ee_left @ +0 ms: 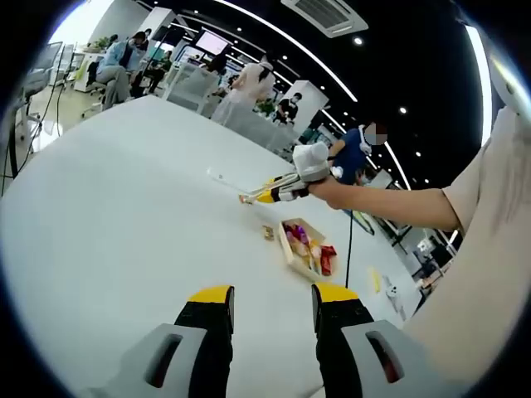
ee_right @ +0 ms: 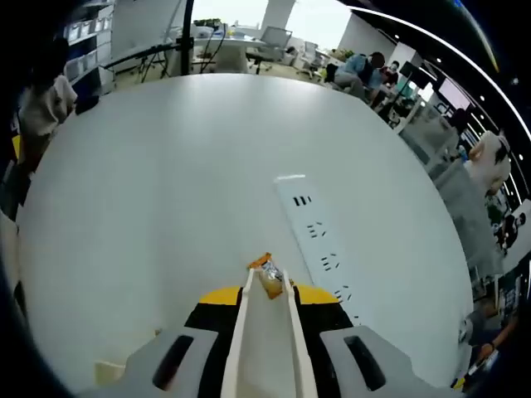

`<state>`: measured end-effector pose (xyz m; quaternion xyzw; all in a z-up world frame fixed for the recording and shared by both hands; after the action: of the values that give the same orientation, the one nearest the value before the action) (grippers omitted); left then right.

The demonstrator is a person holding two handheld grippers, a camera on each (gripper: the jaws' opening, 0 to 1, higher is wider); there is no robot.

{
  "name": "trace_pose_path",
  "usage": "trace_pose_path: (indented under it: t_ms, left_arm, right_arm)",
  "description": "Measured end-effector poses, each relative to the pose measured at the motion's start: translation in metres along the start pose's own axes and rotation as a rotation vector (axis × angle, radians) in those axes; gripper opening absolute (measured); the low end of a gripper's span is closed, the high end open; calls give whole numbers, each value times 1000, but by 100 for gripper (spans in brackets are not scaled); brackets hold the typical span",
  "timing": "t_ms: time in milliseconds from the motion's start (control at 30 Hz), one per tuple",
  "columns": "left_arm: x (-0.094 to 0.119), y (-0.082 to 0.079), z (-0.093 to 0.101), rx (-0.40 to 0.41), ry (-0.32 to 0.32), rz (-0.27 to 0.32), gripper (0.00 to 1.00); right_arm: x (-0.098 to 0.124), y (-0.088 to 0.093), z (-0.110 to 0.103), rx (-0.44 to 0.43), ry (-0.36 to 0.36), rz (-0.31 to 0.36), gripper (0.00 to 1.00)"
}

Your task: Place the target food into the container with the food tongs after gripping and lifting it, then release it inside without dropping or visibly crushing the food.

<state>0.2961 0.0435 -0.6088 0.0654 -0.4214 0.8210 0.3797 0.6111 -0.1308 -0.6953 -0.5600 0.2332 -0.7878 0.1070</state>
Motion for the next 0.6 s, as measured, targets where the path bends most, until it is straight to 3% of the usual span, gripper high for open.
trace_pose_path:
  t_ms: [300,467,600]
  left_arm:
    - [0,5,-1,19,-16,0,37]
    - [0,5,-3,22,-18,-3,37]
    - [-2,6,-3,26,-18,-3,36]
  right_arm:
    - [-7,0,7,53,-6,-14,23]
    - [-8,-1,13,127,5,-30,23]
    - [-11,1,13,75,-20,-31,23]
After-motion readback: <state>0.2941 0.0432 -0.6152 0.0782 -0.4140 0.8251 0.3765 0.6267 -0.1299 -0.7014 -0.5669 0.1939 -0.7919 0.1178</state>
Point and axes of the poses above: the point that each gripper's makers call its tool centre point, and the gripper's own axes: x roughly backward along the fingers, z roughly to its right, y roughly out of its underside, the point moved 4 cm from there along x, roughly backward along the fingers, and after that the axes turned 4 degrees about x, right-handed, at the moved point
